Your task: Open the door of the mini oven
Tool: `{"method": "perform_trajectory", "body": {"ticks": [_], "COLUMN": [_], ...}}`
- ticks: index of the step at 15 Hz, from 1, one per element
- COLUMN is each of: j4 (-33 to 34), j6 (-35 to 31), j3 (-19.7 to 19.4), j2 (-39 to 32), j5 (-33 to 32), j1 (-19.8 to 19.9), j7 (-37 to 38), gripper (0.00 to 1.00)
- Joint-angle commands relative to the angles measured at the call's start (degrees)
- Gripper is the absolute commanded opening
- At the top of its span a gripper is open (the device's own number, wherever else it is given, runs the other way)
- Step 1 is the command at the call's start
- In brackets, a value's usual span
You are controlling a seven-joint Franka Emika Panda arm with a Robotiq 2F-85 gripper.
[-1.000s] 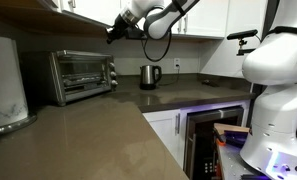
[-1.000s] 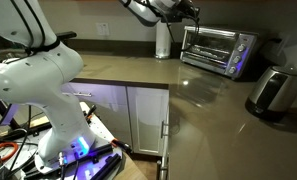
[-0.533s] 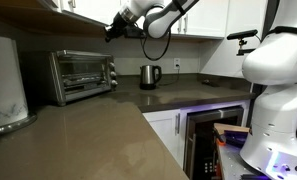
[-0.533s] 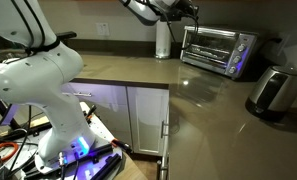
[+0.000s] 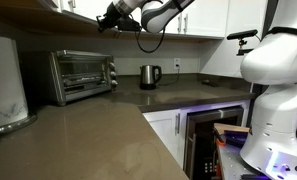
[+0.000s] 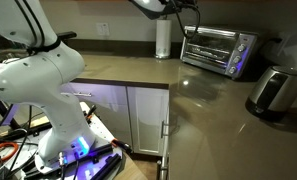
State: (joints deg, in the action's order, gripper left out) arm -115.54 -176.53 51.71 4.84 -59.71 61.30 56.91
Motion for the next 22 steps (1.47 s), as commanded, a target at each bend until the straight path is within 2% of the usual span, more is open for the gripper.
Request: {"method": "perform_trajectory", "body": {"ticks": [1,6,9,14,16,18,22], "j4": [4.4,8.3,12.2,18.6,20.3,20.6,19.5], "j6": [4.0,10.2,14.0,18.2,19.3,20.6,21.0], "j3": [3.4,3.1,1.3,-1.6,-2.5,-3.2,-3.0], "j2": [-5.9,-15.2,-21.0,-29.2,-31.5,-32.8,-30.4], "j5": [-8.7,-19.3,-27.4,-37.0,-38.4,-36.4,-34.2], "j1": [1.6,-2.1,-5.9,-12.9,-14.8,-16.0,-15.3], "j7": [6.1,13.1,17.6,22.0,21.1,17.9,16.3], "gripper": [0.0,0.0,0.0,0.0,0.0,0.0,0.0]}}
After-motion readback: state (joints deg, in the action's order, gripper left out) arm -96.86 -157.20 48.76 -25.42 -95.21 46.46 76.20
